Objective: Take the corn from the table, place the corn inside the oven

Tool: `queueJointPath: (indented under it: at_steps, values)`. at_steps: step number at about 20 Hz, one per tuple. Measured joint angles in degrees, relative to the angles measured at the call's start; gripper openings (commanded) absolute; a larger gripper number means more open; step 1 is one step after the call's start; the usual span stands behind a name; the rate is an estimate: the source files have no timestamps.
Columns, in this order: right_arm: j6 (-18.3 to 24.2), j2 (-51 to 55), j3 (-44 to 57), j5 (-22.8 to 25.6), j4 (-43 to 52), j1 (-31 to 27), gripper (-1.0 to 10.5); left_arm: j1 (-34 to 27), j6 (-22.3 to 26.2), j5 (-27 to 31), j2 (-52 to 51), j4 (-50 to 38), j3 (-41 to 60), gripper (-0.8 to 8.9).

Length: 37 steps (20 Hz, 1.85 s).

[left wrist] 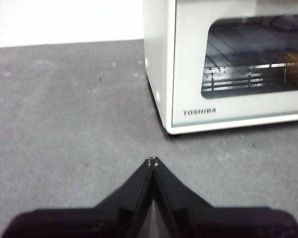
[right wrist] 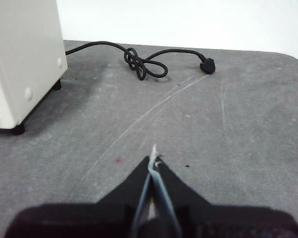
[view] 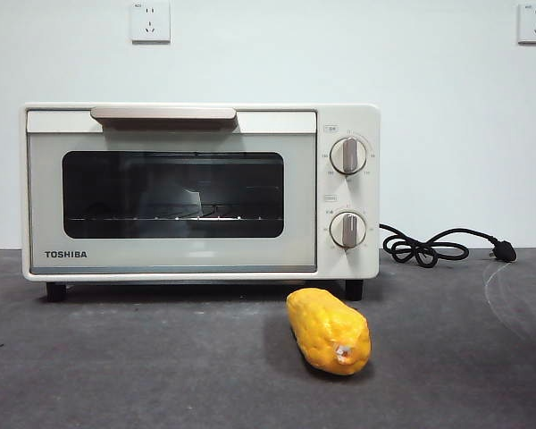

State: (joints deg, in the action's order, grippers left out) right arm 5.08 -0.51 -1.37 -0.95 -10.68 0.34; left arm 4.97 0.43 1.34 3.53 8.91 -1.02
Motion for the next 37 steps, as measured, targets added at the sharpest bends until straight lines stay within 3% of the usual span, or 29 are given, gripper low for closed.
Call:
queueJointPath:
  at_steps: [4, 11, 16, 22, 28, 33, 37]
  values:
    - [-3.8, 0.0, 0.0, -1.6, 0.0, 0.0, 0.0, 0.0, -1.6, -1.1, 0.0, -0.8, 0.0, -0.04]
    - [-26.7, 0.0, 0.0, -2.3, 0.0, 0.0, 0.0, 0.0, -14.3, -10.5, 0.0, -0.4, 0.0, -0.05]
    - [-33.2, 0.0, 0.0, -4.7, 0.2, 0.0, 0.0, 0.0, -19.0, -20.1, 0.2, 0.5, 0.0, -0.05]
    - [-34.6, -0.6, -2.4, -11.8, 0.0, 0.0, 0.0, 0.0, -24.5, -25.2, 3.8, 6.5, -3.6, -0.06]
    - [-32.5, -6.9, -10.4, -20.5, -2.0, 0.0, 0.0, 0.0, -24.9, -29.1, 12.9, 11.9, -13.6, -0.06]
    - [-25.1, -23.6, -21.9, -33.3, -9.6, 0.0, 0.0, 0.0, -18.7, -36.1, 27.6, 19.5, -27.4, -0.05]
    - [-21.4, -38.5, -30.7, -42.8, -15.0, 1.2, 0.0, 0.5, -12.0, -37.6, 37.1, 27.3, -37.2, -0.05]
